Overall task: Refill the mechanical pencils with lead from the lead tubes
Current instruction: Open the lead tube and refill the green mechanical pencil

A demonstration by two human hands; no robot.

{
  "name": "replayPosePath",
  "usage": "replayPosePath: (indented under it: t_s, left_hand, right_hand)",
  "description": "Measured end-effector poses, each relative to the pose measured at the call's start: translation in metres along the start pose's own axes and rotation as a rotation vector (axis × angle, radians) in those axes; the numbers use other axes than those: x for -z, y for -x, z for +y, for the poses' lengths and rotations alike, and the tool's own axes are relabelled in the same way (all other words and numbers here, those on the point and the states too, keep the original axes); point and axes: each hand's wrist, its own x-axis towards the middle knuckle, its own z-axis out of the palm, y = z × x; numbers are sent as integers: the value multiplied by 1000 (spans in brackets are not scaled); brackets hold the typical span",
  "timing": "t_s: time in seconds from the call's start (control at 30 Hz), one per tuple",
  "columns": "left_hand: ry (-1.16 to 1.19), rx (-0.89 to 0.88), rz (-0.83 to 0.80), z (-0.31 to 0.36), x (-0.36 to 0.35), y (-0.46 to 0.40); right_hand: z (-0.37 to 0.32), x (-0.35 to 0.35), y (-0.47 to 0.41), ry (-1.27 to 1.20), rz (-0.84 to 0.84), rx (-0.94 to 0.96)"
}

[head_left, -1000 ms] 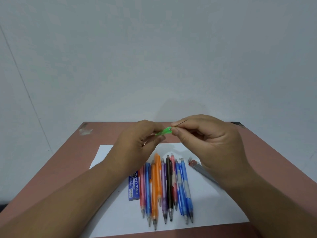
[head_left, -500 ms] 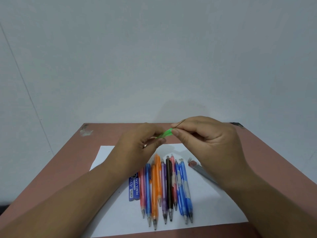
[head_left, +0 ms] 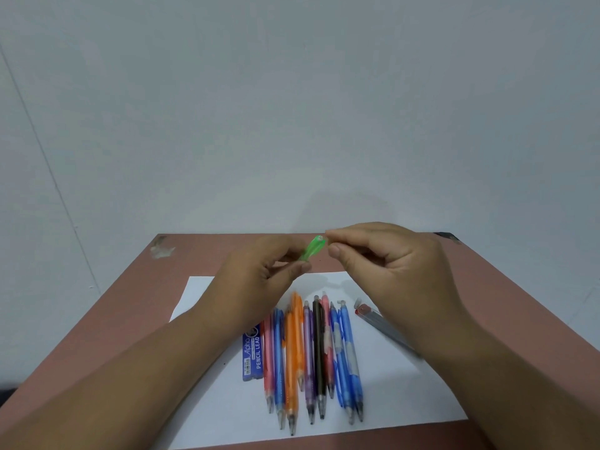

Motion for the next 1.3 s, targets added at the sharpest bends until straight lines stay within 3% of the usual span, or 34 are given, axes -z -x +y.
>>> replayPosePath:
  t_s: [0.27,0.47,0.63,1.13,1.3]
  left_hand:
    - [-70,39,46,-6,1,-2]
    - [-78,74,55,-8,3,-3]
    - [-77,113,39,-10,3,-4]
    - [-74,132,14,-13,-1,-5]
    - [-78,123,10,-12,0,-4]
  right_hand:
    - [14,10,-8,192,-32,-256]
    - [24,12,-8,496,-509,-451]
    - [23,7,-8,488,-653,-454]
    - [25,0,-3,556,-613,-367]
    - [29,5,-6,434,-434,-406]
